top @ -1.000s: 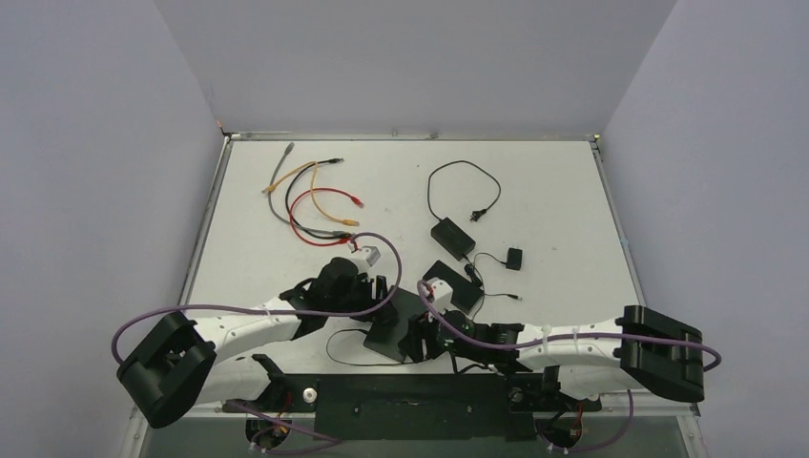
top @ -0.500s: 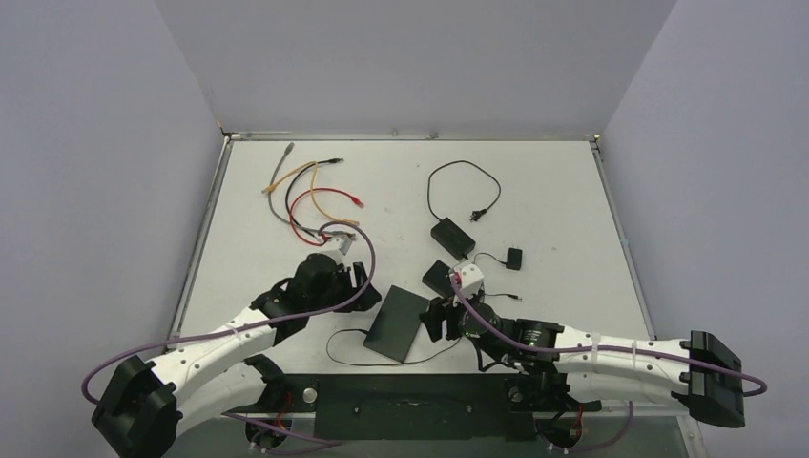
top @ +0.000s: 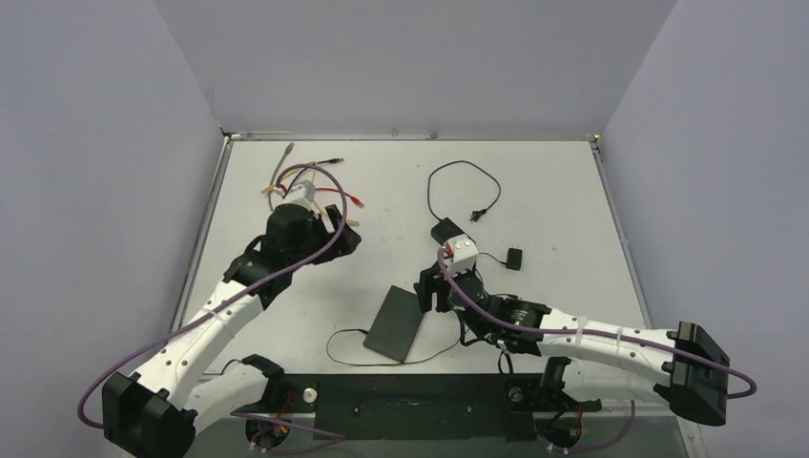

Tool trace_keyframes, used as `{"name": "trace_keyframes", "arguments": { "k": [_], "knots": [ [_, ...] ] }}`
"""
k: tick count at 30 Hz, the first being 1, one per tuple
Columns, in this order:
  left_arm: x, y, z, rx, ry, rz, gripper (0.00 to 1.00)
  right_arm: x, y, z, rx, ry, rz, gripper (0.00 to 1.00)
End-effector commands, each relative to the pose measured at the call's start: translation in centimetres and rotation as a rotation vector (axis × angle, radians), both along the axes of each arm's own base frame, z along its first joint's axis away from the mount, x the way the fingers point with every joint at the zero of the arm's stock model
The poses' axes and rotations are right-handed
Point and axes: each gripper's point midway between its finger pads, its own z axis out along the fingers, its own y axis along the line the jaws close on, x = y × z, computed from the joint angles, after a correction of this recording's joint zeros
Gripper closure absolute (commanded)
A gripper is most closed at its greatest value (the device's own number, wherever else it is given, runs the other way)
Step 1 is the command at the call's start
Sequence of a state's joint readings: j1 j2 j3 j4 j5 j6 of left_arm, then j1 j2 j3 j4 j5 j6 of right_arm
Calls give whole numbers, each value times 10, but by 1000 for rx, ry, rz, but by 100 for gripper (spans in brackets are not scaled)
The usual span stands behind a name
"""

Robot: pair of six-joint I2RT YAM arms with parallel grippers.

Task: Insert the plug into the switch port
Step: Adjust the switch port at the center of the board, then pick up the connector from the center of the board.

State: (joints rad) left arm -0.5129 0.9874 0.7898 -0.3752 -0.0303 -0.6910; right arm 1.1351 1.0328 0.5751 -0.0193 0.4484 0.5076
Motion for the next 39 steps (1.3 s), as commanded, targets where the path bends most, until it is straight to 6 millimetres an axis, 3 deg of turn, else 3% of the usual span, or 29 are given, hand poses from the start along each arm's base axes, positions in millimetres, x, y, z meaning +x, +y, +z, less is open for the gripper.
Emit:
{"name": "trace_keyframes", "arguments": {
  "k": [1,4,8,11,12,15,16,17,18,19,20,21,22,25,26,27,28,34,39],
  "knots": [
    [31,33,17,44,1,127,26,8,18,26,52,-42,10,34],
    [54,46,29,37,-22,180,26,8,18,26,61,-37,3,33],
    [86,63,30,50,-26,244,26,5,17,25,75,-30,5,33],
    [113,75,25,73,-5,283,27,2,15,23,83,-28,14,33],
    [119,78,15,91,22,294,27,1,15,24,93,-30,20,33],
    [142,86,18,141,10,335,27,-3,13,20,93,-28,33,33],
    [148,88,8,162,35,339,27,-4,14,22,102,-30,40,33],
    [157,90,16,177,14,347,27,-4,14,20,100,-29,43,33],
    [163,93,4,202,44,351,27,-5,14,21,105,-29,48,33],
    [174,96,13,219,22,363,27,-6,14,19,103,-28,51,33],
    [178,99,0,248,58,366,27,-7,14,19,109,-28,57,33],
    [188,102,8,267,39,373,27,-8,14,18,107,-26,61,34],
    [194,105,-4,292,67,376,27,-10,15,19,115,-25,71,34],
    [216,111,-1,345,50,370,27,-13,13,15,116,-19,84,34],
    [221,112,-13,370,76,361,27,-14,13,14,119,-19,90,34],
    [231,113,-2,393,47,353,27,-15,12,14,119,-19,93,34],
    [239,114,-4,413,55,346,27,-16,11,14,119,-18,97,34],
    [269,118,-14,569,77,235,27,-21,3,12,127,-22,107,33],
    [281,119,-35,618,133,176,27,-22,1,10,131,-16,111,34]
  ]
}}
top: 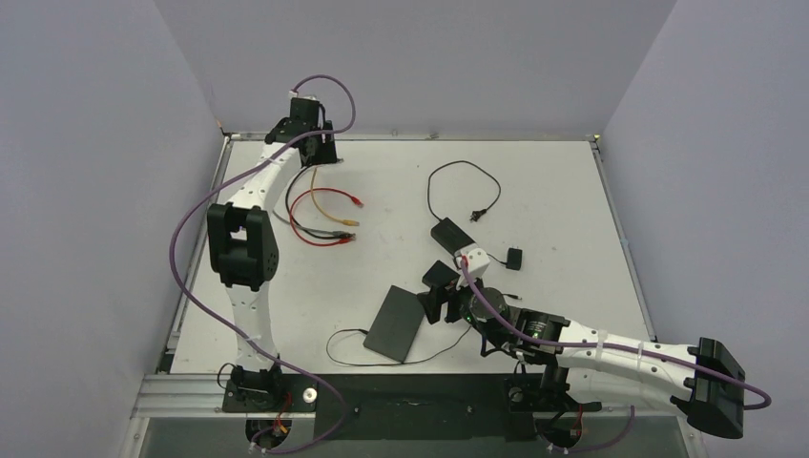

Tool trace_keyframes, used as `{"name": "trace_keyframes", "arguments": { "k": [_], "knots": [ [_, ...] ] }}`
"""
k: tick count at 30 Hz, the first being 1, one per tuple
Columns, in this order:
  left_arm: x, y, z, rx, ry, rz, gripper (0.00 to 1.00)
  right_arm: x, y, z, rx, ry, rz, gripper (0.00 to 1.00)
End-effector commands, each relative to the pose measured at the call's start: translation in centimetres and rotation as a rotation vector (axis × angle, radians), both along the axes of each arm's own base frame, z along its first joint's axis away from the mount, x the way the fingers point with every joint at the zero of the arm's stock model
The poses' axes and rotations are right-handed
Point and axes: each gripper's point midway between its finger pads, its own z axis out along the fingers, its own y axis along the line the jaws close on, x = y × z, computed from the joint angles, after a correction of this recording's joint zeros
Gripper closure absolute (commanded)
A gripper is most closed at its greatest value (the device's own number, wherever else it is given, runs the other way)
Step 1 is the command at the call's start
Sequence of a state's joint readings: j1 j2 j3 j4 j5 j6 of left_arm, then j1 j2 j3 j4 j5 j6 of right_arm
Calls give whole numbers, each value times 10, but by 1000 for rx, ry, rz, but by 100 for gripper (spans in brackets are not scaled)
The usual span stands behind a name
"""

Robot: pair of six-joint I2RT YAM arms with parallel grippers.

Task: Insert the plug into the switch port
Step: Pick up the connector from the center of the board.

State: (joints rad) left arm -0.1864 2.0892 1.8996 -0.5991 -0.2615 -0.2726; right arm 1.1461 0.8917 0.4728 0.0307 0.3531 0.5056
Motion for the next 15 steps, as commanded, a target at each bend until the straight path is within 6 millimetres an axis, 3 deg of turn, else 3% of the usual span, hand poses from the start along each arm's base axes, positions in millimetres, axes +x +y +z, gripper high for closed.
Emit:
{"name": "trace_keyframes", "arguments": {
  "k": [1,8,15],
  "knots": [
    [8,11,-2,72,52,-52,27,-1,3,6,34,-12,13,34],
    [13,8,-28,59,126,-70,28,-2,3,3,44,-5,16,34],
    [12,6,-50,56,175,-64,40,-5,4,-3,58,13,21,34]
  ]
}}
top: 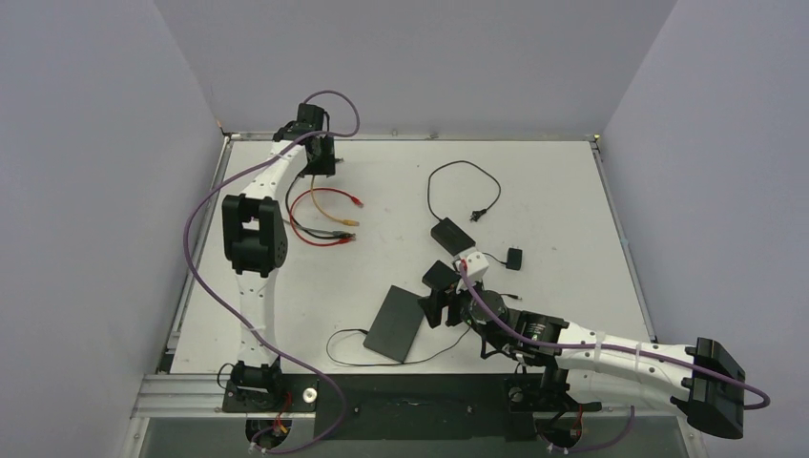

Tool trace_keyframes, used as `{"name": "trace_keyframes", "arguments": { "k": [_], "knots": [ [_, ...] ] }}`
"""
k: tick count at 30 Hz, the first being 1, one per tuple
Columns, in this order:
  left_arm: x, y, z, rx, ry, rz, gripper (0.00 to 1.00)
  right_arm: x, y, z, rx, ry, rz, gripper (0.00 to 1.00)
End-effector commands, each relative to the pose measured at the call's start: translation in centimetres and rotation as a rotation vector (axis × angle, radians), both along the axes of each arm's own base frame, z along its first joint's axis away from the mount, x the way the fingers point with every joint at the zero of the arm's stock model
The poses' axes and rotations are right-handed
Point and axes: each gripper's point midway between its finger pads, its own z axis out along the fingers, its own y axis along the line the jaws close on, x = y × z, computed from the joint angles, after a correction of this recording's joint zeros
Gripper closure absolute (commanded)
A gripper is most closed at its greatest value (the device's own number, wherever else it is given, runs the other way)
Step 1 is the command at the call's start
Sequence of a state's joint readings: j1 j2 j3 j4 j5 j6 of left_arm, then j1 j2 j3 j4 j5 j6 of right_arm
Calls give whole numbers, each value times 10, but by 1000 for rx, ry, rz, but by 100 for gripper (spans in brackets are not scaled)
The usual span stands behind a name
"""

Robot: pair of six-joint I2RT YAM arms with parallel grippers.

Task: Insert the plug into the switch port
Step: Pick up the connector from the center of the board.

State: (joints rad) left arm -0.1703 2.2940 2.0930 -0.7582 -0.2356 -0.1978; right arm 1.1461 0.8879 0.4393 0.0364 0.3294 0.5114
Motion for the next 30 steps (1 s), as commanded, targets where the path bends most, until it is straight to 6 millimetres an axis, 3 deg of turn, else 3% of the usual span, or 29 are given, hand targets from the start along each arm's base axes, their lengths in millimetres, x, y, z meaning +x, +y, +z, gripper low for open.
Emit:
{"name": "trace_keyframes", "arguments": {
  "k": [1,4,6,7,9,12,14,15,22,26,30],
  "knots": [
    [4,1,2,-2,4,-7,45,0,6,10,72,-6,0,34],
    [3,1,-1,1,11,-7,58,0,4,9,73,-4,-2,34],
    [3,2,0,7,6,-3,73,-1,4,10,73,-4,-2,34],
    [3,5,3,18,-1,5,89,-1,3,9,69,-4,1,34],
    [3,9,10,40,-16,18,100,-2,3,6,59,1,4,35],
    [3,13,28,64,-56,35,100,-3,5,4,62,9,7,35],
    [0,15,57,75,-119,51,100,-4,6,4,77,14,13,35],
    [-3,15,60,88,-125,52,100,-5,7,5,84,15,16,35],
    [-28,3,138,137,-291,25,100,-5,10,15,89,0,32,35],
    [-46,-10,175,193,-357,-5,100,-3,5,16,46,-9,15,35],
    [-72,-42,203,209,-397,-69,100,-1,-6,25,35,-17,-16,35]
  ]
}}
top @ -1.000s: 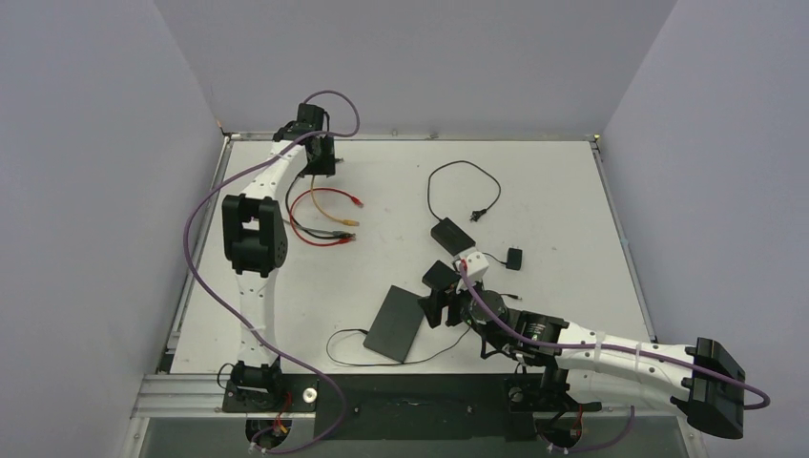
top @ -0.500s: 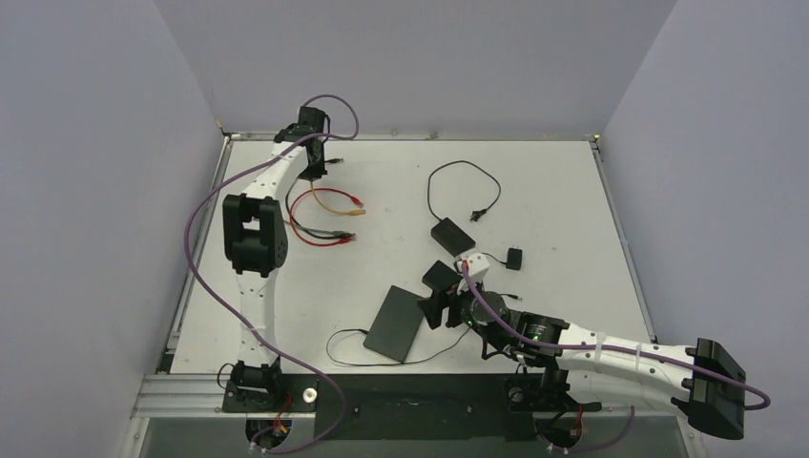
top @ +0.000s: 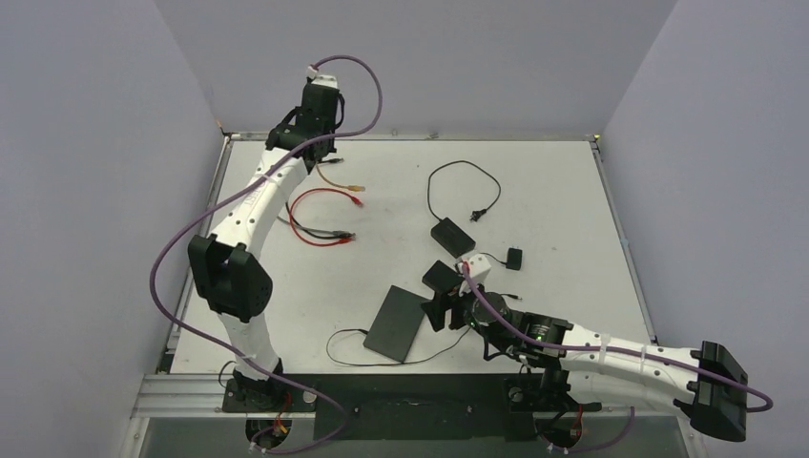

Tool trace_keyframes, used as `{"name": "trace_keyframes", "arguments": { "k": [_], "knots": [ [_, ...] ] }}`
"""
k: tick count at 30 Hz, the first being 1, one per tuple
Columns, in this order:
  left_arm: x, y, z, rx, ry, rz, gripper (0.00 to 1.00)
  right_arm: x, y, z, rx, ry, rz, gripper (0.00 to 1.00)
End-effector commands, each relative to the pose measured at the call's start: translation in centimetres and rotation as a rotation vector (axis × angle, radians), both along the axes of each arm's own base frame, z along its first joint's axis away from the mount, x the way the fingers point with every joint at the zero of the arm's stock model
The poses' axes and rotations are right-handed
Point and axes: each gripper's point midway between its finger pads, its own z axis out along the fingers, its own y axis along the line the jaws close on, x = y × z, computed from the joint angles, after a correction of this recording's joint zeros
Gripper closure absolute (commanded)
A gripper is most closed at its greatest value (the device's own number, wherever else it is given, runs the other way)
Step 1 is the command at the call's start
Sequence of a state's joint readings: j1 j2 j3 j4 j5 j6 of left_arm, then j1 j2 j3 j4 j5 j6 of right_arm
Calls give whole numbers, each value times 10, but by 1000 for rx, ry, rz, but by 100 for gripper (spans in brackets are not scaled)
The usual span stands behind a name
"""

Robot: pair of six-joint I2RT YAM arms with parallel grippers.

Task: Insert the plug into the switch port
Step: Pick up the connector from the center of the board, then adjust the connector.

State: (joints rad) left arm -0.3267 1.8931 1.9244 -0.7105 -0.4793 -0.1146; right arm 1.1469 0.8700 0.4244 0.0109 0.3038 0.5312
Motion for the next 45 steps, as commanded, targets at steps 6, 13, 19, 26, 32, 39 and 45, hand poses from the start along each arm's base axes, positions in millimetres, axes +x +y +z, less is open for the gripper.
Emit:
{"name": "trace_keyframes", "arguments": {
  "k": [6,13,19,26,32,39,45],
  "knots": [
    [-66,-58,75,-27,-143,-145,100,12,-24,59,40,-93,-111,35],
    [-127,-93,97,-183,-146,-312,100,12,-51,100,72,-156,-157,34],
    [-184,-116,108,-424,-155,-480,100,9,-71,123,135,-174,-205,34],
    [-247,-122,107,-592,-165,-645,100,12,-68,137,175,-150,-239,33],
    [-298,-125,95,-683,-151,-804,100,15,-49,157,267,-106,-228,33],
    [-345,-130,87,-838,-115,-931,100,7,-13,182,344,-117,-74,34],
    [-381,-136,91,-972,-42,-1036,100,0,15,174,260,-158,85,35]
  ]
}}
